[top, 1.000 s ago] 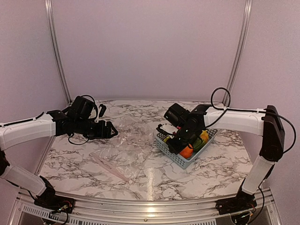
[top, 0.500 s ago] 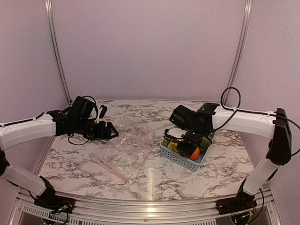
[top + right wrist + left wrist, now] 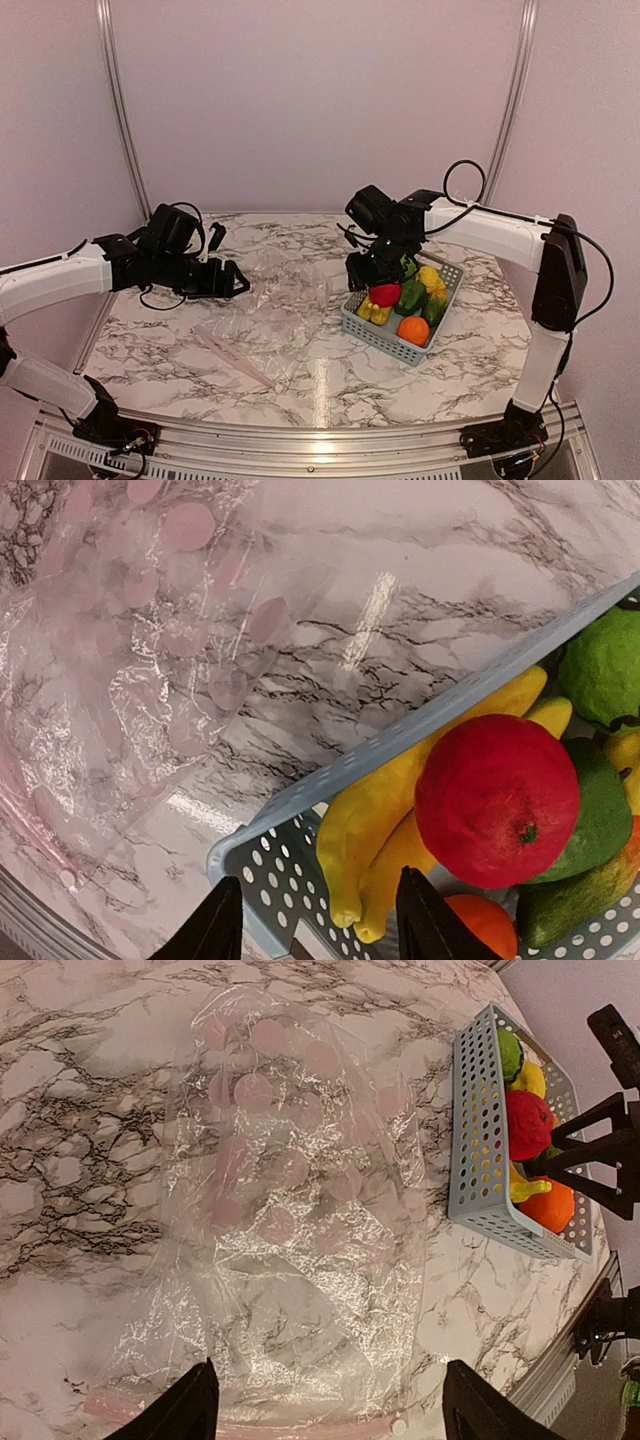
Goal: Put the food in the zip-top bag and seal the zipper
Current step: Adjust the bin at the center of the board.
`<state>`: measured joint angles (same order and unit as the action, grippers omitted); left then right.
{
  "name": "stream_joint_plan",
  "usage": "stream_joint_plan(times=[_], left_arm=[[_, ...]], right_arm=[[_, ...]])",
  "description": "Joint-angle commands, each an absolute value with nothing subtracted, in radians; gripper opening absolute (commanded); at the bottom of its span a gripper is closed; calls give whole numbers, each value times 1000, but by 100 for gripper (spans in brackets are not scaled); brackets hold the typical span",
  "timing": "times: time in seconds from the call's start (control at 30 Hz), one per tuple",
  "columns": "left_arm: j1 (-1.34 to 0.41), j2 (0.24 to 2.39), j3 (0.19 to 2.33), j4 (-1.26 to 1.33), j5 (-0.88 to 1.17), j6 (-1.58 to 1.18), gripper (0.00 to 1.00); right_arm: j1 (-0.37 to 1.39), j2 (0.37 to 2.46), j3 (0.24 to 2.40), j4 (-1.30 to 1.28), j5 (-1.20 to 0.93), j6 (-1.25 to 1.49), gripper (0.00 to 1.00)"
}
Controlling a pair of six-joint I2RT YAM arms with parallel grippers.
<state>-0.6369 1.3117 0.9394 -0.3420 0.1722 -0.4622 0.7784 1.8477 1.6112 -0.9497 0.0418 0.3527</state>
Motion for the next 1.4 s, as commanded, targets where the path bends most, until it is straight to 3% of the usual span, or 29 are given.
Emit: stream_joint_plan(times=[0.0, 0.2, 0.6, 0.67, 0.87, 1.13, 1.27, 1.37], left_arm=[[-641, 1252, 922, -376, 145, -470, 79], [-641, 1209, 902, -381, 131, -494, 79], [-641, 1116, 866, -400, 102, -525, 79], [-641, 1105, 859, -403, 104, -535, 79], [-641, 1066, 817, -406, 96, -557, 78], [-652, 1031, 763, -335, 117, -578, 76], [-684, 1026, 772, -337, 138, -524, 76], [-715, 1039, 790, -389, 125, -452, 76]], right_arm=[[741, 1873, 1638, -894, 20, 552, 53], [710, 1891, 1622, -833, -25, 627, 59], [696, 2038, 1705, -896, -7, 704, 62], [697, 2063, 1719, -908, -5, 694, 58], [712, 2068, 1718, -916, 49, 628, 33], [764, 1970, 1598, -932, 88, 580, 26], [782, 1907, 1519, -933, 96, 560, 14], [792, 1857, 1446, -914, 92, 541, 14]])
